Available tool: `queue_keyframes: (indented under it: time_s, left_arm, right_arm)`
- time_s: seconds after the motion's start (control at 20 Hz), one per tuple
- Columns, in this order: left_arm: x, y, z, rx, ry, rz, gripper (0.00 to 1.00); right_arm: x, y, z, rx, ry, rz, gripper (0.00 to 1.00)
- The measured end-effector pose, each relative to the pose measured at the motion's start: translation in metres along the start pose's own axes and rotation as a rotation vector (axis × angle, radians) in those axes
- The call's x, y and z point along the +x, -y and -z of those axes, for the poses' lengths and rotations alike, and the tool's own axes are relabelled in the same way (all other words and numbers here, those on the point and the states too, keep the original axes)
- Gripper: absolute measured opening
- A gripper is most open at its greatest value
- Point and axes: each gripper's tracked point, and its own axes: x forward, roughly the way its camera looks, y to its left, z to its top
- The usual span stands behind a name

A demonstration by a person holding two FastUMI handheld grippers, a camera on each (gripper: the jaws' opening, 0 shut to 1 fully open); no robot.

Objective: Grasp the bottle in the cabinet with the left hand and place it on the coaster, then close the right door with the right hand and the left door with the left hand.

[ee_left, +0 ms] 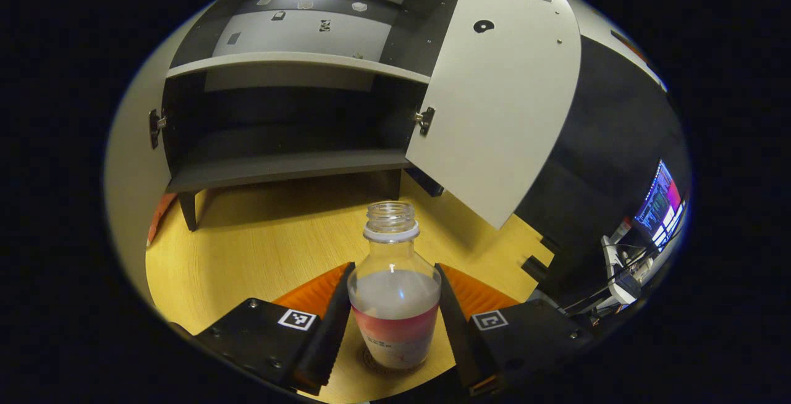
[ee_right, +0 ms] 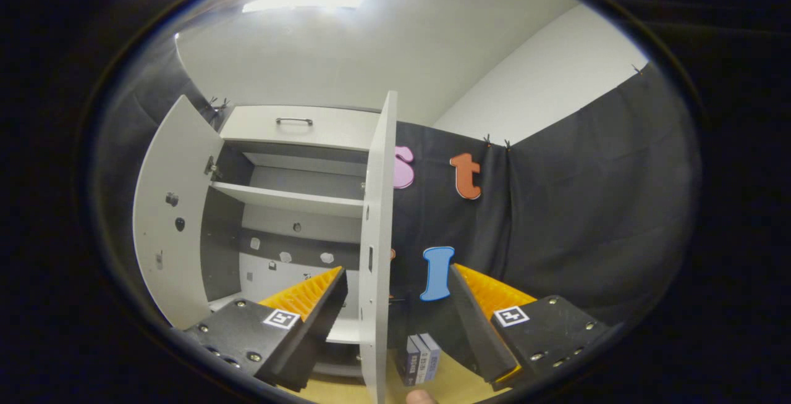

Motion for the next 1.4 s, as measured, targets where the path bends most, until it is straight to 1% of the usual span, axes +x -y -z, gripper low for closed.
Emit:
queue_keyframes:
  time_s: [0.05, 0.35, 0.55, 0.65, 0.9, 1.0, 1.25, 1.4]
  left_arm:
    - [0.004, -0.002, 0.001, 0.005, 0.005, -0.011, 0.77]
    - [0.011, -0.005, 0.005, 0.001, 0.050, -0.041, 0.77]
    - [0.016, -0.006, 0.012, 0.052, 0.051, -0.052, 0.77]
    - [0.015, -0.004, 0.015, 0.064, 0.056, -0.047, 0.77]
    - [0.014, 0.002, 0.035, 0.061, 0.007, -0.034, 0.78]
    - [0.014, 0.004, 0.033, 0.079, 0.025, -0.028, 0.78]
    - [0.003, 0.007, 0.039, 0.073, 0.001, -0.018, 0.78]
    - [-0.005, 0.010, 0.046, 0.079, -0.027, -0.006, 0.78]
  right_arm:
    - [0.000, 0.001, 0.001, 0.001, -0.003, 0.006, 0.98]
    - [-0.002, 0.009, 0.003, 0.009, -0.017, 0.029, 0.97]
    - [0.001, 0.006, 0.003, 0.007, -0.016, 0.029, 0.97]
    - [0.003, 0.005, 0.004, 0.001, -0.018, 0.025, 0.97]
    - [0.007, 0.001, 0.010, -0.006, -0.030, 0.016, 0.97]
    - [0.007, -0.001, 0.012, -0.009, -0.034, 0.012, 0.98]
    - [0.012, -0.007, 0.019, 0.005, -0.048, -0.007, 0.97]
    - [0.015, -0.013, 0.022, 0.016, -0.053, -0.026, 0.99]
